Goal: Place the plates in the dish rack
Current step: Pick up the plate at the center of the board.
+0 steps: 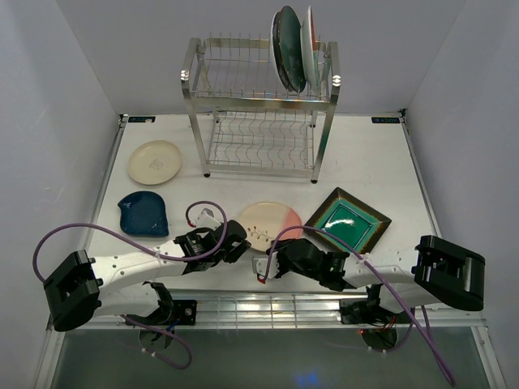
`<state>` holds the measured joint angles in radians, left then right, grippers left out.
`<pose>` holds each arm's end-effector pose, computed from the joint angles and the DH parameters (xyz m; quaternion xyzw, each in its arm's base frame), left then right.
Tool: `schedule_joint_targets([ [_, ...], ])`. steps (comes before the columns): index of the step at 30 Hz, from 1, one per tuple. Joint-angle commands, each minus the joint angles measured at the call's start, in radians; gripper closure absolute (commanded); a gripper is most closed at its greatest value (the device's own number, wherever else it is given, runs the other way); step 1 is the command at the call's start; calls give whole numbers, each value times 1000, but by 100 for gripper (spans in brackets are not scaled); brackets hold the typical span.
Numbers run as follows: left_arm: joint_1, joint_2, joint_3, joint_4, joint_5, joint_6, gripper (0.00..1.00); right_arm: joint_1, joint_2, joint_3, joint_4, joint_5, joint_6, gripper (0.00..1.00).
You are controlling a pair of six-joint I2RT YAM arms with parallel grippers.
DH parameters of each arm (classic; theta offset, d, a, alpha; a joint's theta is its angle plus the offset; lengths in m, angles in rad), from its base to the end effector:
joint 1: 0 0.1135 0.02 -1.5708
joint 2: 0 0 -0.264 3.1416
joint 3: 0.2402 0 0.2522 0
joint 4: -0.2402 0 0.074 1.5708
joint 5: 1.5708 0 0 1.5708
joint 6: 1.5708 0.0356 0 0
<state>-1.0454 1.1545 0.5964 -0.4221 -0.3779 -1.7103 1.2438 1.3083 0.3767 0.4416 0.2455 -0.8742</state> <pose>0.1179 -0.1772 0.1872 -0.3583 0.8704 -0.2461 0.2312 0.0858 0.2260 0.1566 -0.7111 0.4717 -0.0094 0.5212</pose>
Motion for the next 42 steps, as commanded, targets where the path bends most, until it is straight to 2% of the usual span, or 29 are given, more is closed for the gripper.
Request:
schedule_joint_targets([
  [1,-18,-50,3,98,27,24,100,0,-37,2,43,-48,52,92],
  [4,-18,-88,-23,117,19,31,96,0,-43,4,42,-48,55,92],
  [9,-18,-118,-58,141,13,23,83,0,-60,8,39,-55,63,92],
  [12,-18,-110,-56,143,7,20,68,-1,-70,11,34,-57,67,92],
  [13,-18,-107,-55,141,5,20,59,0,-73,11,35,-57,67,92],
  [17,-18,-96,-52,141,-3,11,45,2,-86,10,34,-60,69,92],
  [30,-18,-27,-61,151,-18,-84,46,11,-149,28,-3,-92,118,92],
  [42,-18,-21,-104,204,-65,-166,66,17,-175,36,-58,-149,133,92],
])
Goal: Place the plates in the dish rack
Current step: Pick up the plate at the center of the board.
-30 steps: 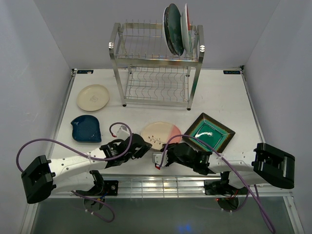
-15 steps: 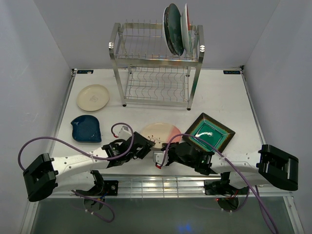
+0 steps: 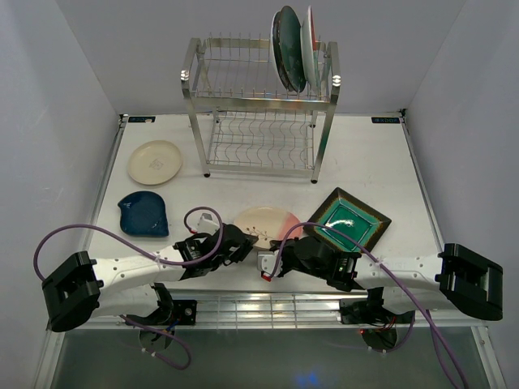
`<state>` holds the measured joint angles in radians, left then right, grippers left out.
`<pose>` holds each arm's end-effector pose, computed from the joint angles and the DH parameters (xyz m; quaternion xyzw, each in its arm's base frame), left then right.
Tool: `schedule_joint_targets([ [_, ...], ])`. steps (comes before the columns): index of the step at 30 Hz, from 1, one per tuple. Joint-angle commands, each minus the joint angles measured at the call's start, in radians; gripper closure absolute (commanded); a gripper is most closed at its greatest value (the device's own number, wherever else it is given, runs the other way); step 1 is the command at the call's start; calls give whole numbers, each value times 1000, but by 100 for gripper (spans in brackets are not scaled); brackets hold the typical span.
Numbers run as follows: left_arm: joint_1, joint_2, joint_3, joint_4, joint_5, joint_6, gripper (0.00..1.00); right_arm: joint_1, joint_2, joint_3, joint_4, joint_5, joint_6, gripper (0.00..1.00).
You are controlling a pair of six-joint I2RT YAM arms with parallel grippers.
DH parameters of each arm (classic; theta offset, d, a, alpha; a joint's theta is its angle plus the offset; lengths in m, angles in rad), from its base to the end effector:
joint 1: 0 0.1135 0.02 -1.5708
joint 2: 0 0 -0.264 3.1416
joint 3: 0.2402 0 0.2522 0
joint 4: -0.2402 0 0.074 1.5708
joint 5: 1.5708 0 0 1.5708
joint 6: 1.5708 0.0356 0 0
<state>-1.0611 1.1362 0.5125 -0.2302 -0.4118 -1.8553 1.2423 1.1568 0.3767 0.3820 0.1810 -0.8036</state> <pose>0.1163 -0.1788 0.1782 -0.4207 0.8176 -0.3197 0.2288 0.0805 0.2162 0.1833 -0.6821 0.4748 0.0464 0.5542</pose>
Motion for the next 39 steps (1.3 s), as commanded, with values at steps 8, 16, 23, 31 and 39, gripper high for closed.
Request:
schedule_joint_targets([
  [8,-2,-15,-38,3,-41,-54,100,22,-23,51,-46,-110,47,80],
  [16,-2,-46,-51,-47,-68,-85,100,23,-48,54,-69,-121,29,61],
  [23,-2,-75,-39,-138,-102,-104,100,25,-80,64,-132,-143,-6,34],
  [31,-2,-121,-46,-207,-156,-81,100,22,-161,59,-173,-143,-40,18],
  [39,-2,-156,-25,-238,-205,74,100,-7,-183,79,-146,-6,12,12],
])
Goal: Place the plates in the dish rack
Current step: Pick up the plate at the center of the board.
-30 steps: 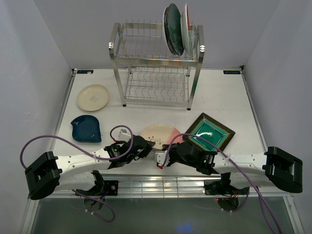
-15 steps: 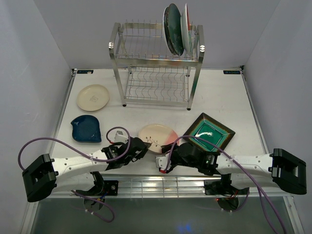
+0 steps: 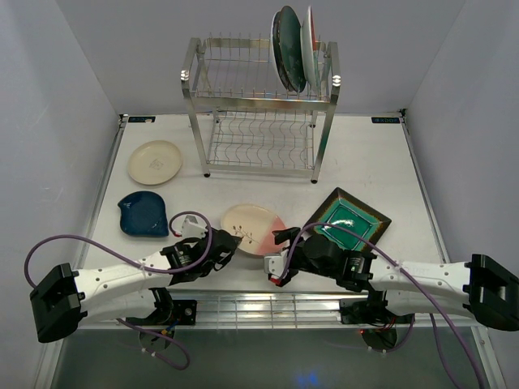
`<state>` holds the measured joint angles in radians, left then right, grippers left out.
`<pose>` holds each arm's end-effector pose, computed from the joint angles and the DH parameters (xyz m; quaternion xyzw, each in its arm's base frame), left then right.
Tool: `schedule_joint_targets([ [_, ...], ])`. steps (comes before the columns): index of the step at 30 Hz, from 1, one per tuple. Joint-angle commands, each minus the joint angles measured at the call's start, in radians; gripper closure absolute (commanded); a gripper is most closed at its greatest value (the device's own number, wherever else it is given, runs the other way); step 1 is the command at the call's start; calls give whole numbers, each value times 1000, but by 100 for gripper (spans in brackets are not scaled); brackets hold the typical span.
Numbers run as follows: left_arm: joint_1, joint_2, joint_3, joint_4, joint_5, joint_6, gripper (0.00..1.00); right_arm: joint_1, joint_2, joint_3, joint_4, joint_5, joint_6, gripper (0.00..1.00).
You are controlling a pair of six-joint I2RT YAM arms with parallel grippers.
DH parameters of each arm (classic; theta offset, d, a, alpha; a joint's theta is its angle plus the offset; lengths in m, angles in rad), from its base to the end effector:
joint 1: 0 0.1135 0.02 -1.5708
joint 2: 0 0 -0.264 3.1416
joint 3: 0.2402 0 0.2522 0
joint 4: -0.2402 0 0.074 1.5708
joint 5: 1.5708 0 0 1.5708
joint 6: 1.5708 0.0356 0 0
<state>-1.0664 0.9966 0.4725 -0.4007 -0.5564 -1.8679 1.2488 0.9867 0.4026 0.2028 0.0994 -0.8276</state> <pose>0.1042 -0.1498 0.1813 -0.4360 0.8056 -0.2766 0.2906 0.0709 0.2013 0.2080 -0.6985 0.4440 0.0767 0.5558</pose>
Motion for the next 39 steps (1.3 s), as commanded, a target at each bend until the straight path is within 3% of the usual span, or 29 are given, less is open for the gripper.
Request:
schedule_joint_targets([
  [1,3,-15,18,-69,-66,104,100,-23,-13,59,41,107,47,11],
  [14,3,-51,41,-41,-129,355,100,-167,-89,127,76,313,200,2],
  [27,2,-262,-37,48,-126,599,100,-311,-145,193,-6,338,283,4],
  [39,-1,-282,29,98,-73,822,100,-365,-184,209,-74,327,355,10],
])
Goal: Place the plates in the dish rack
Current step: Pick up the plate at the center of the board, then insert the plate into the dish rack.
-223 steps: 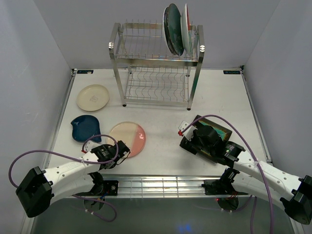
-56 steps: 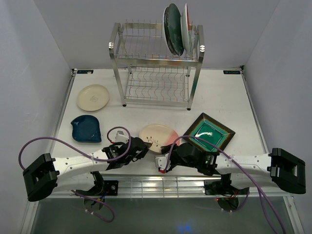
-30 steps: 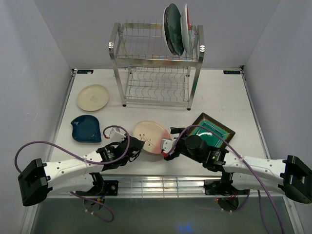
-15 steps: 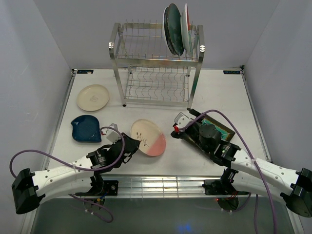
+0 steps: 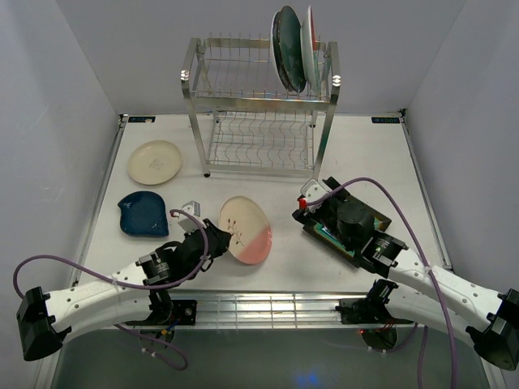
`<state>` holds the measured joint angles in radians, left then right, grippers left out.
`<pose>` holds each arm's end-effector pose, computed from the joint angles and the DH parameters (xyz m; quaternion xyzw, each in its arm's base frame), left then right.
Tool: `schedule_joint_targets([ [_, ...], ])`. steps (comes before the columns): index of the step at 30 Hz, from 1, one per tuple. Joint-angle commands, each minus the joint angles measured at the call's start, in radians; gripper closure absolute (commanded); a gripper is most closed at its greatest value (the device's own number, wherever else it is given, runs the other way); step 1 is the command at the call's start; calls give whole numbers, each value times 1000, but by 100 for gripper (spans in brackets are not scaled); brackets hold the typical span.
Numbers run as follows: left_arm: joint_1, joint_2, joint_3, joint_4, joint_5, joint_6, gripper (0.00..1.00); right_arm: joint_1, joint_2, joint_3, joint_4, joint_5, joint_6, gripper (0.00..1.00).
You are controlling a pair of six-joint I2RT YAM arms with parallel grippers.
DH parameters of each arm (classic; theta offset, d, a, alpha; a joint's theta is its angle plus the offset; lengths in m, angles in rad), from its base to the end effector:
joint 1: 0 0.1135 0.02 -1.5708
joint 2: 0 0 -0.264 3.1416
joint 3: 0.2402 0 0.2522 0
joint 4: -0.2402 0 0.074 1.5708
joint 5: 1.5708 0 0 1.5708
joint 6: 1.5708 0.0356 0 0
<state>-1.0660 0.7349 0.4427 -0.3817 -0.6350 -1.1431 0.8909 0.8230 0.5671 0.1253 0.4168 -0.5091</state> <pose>0.0940 -0.1265 0.2133 -0.1682 0.8502 -0.2415 0.4365 0.1359 0.1451 0.2892 -0.3694 0.6504 -0.0303 0.6630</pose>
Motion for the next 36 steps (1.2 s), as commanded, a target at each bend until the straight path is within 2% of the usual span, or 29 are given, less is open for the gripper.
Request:
schedule_joint_targets([
  [1,-3,-25,63,84,17,124,100,-13,-24,45,4,13,38,10],
  [5,-6,-63,73,95,27,177,100,-21,-9,31,10,60,34,10],
  [9,-8,-121,88,92,43,230,100,-26,-10,-6,85,132,9,9],
  [13,-6,-141,126,90,55,286,100,-41,-24,-26,108,145,6,8],
  [27,-8,-25,349,32,29,374,100,-52,-1,-30,116,155,7,8],
  [36,-6,32,553,-25,-12,476,100,-67,2,-33,145,203,7,8],
])
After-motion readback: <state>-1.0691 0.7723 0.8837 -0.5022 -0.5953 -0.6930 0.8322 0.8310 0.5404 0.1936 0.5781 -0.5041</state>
